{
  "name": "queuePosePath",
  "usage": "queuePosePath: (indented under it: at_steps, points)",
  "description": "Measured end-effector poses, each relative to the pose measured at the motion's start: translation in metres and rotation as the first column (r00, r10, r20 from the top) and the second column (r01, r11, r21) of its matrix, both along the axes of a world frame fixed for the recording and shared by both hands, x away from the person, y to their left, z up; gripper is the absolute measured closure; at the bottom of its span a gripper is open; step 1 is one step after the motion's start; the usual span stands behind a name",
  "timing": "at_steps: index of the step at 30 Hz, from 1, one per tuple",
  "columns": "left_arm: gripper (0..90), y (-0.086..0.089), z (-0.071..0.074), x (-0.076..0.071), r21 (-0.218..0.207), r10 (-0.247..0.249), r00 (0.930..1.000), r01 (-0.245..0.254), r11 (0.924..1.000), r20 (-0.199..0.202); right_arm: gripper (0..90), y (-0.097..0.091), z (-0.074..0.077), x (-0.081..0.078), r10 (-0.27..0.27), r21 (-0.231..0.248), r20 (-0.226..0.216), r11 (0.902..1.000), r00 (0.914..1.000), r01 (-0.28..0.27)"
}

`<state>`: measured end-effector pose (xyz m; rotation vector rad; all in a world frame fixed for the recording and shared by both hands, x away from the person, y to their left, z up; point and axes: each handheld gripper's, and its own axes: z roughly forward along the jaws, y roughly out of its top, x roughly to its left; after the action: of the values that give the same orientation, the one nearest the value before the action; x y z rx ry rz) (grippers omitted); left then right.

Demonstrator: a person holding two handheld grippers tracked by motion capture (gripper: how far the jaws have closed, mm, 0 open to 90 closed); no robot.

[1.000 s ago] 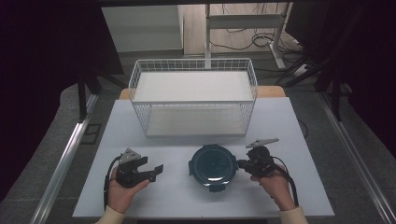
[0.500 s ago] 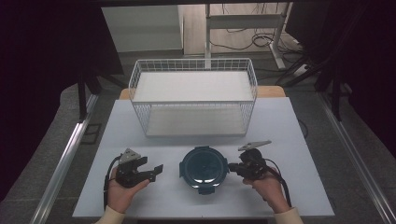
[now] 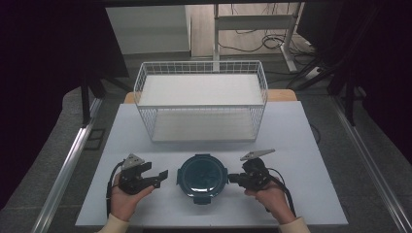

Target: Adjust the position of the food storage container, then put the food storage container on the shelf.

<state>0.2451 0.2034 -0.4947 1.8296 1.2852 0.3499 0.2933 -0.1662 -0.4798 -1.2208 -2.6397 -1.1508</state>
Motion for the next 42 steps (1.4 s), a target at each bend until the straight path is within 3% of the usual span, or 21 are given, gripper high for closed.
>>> queuePosePath:
  at_steps: [3,9,16,17,19,20,21,22,26,32,34,38,42]
  points:
    - [24.7,0.0,0.001,-0.001,0.002,-0.002,1.0,0.002,1.0,0.003,90.0,-0.003,-0.002,0.0,-0.003,0.031,-0.018,0.9995,0.9998,0.003]
    - [24.7,0.0,0.001,-0.001,0.0,-0.003,1.0,0.003,1.0,0.003,90.0,-0.005,-0.001,0.003,0.021,0.051,-0.027,0.9985,0.9994,-0.02]
    - [24.3,0.002,0.008,-0.004,-0.038,-0.005,0.9999,0.005,0.9993,0.01,89.5,-0.03,0.006,0.005,-0.084,0.07,0.029,0.9942,0.996,0.082]
    - [24.3,0.002,0.008,-0.005,-0.04,-0.006,0.9999,0.007,0.9992,0.011,87.5,-0.034,0.006,0.005,-0.099,0.078,0.031,0.9923,0.9946,0.096]
    - [24.3,0.001,0.009,-0.006,-0.04,-0.008,0.9999,0.008,0.9992,0.01,73.7,-0.043,0.006,0.003,-0.128,0.106,0.037,0.9866,0.991,0.124]
    - [24.3,0.001,0.009,-0.006,-0.04,-0.008,0.9999,0.008,0.9992,0.01,73.7,-0.043,0.006,0.003,-0.128,0.106,0.037,0.9866,0.991,0.124]
    - [24.3,0.001,0.009,-0.006,-0.044,-0.008,0.9999,0.009,0.999,0.009,58.8,-0.047,0.007,0.004,-0.145,0.115,0.054,0.9837,0.9879,0.138]
    - [24.3,0.001,0.01,-0.007,-0.048,-0.009,0.9999,0.01,0.9988,0.008,53.3,-0.048,0.008,0.004,-0.158,0.12,0.066,0.9815,0.9853,0.149]
    - [23.9,0.001,0.011,-0.007,-0.068,-0.02,0.9998,0.02,0.9975,-0.002,38.1,-0.054,0.014,0.004,-0.201,0.177,0.103,0.9674,0.9741,0.181]
    - [22.5,-0.003,0.012,-0.007,-0.092,-0.022,0.9994,0.019,0.9956,-0.026,28.1,-0.058,0.015,0.003,-0.197,0.233,0.107,0.9579,0.9747,0.168]
    - [22.0,-0.004,0.014,-0.01,-0.106,-0.034,0.9991,0.03,0.9939,-0.027,22.6,-0.056,0.014,0.0,-0.186,0.237,0.114,0.9592,0.9759,0.155]
    - [19.6,-0.005,0.015,-0.011,-0.13,-0.049,0.9978,0.043,0.9906,-0.044,16.8,-0.046,0.015,-0.005,-0.173,0.183,0.152,0.9725,0.9731,0.145]
    - [15.7,-0.006,0.015,-0.006,-0.156,-0.056,0.9945,0.042,0.9869,-0.089,16.1,-0.042,0.014,-0.006,-0.154,0.187,0.132,0.974,0.9793,0.128]
